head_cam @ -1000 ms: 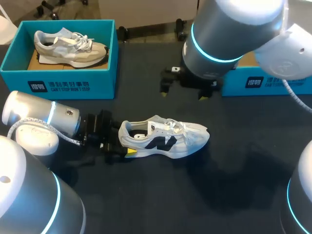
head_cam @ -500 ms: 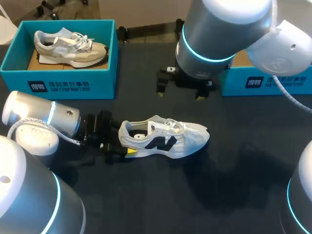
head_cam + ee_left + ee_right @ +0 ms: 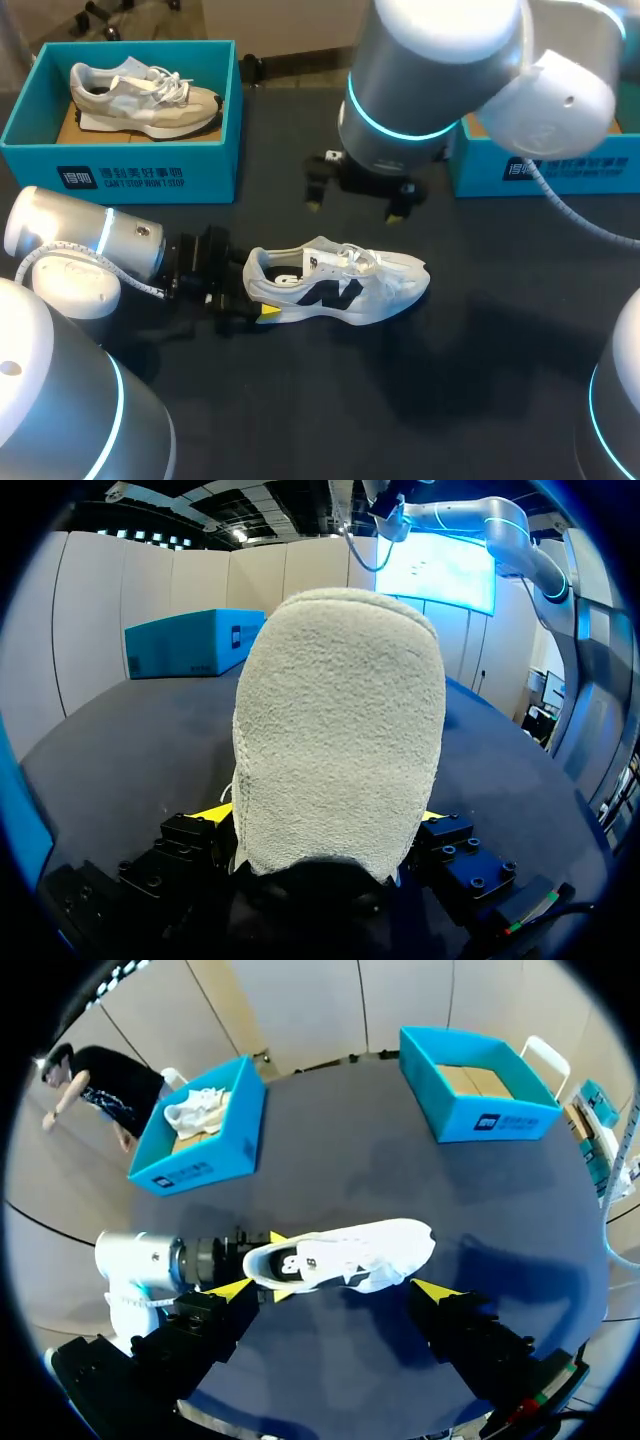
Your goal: Take the shoe out of the shoebox, open the shoe tongue, remove and reinsert the insole, then place the shoe into the shoebox
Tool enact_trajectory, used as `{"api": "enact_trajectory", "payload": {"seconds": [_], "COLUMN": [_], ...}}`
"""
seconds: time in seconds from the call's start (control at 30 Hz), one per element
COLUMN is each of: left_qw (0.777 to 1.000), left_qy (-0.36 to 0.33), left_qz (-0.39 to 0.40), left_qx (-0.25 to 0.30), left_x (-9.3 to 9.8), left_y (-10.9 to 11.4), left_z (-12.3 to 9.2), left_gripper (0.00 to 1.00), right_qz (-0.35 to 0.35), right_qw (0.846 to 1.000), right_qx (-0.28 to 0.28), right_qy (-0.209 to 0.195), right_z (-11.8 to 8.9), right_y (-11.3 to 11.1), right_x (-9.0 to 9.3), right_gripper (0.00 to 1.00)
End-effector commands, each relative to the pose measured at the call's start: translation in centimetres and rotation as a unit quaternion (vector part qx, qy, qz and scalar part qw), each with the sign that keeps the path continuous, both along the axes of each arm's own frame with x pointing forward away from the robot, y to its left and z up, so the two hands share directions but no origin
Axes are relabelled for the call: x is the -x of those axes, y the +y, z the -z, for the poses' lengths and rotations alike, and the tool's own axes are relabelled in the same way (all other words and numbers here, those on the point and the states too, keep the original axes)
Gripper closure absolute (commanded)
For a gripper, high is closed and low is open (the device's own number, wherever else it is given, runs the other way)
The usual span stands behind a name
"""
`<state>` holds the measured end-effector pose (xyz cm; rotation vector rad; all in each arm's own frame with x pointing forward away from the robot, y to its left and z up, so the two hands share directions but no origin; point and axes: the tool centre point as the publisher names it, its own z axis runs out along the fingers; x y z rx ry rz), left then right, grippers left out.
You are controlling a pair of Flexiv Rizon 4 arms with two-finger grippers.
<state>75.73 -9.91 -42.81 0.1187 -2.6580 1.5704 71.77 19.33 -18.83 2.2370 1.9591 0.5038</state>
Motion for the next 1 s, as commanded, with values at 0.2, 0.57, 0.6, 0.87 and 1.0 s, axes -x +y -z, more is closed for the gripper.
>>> {"api": "enact_trajectory", "payload": {"seconds": [0.2, 0.57, 0.6, 0.87, 1.0], "left_qw": [1.000, 1.000, 1.000, 1.000, 1.000], "left_qy": [0.001, 0.001, 0.001, 0.001, 0.001], "left_qz": [0.000, 0.000, 0.000, 0.000, 0.000], "left_qx": [-0.002, -0.002, -0.002, -0.002, -0.002], "left_x": [0.1, 0.1, 0.1, 0.1, 0.1], "left_y": [-0.5, -0.5, -0.5, -0.5, -0.5], "left_z": [0.4, 0.4, 0.4, 0.4, 0.4], "left_gripper": [1.00, 1.00, 1.00, 1.00, 1.00], "right_qz": [0.003, 0.000, -0.002, -0.002, -0.002], "right_qw": [0.999, 0.996, 0.995, 0.995, 0.995], "right_qx": [0.030, 0.074, 0.074, 0.074, 0.074], "right_qy": [0.021, 0.057, 0.066, 0.066, 0.066], "right_z": [2.9, 4.9, 5.0, 5.0, 5.0], "right_y": [3.7, 4.9, 4.9, 4.9, 4.9], "right_x": [-1.0, -0.1, -0.1, -0.1, -0.1], "right_gripper": [0.00, 0.00, 0.00, 0.00, 0.00]}}
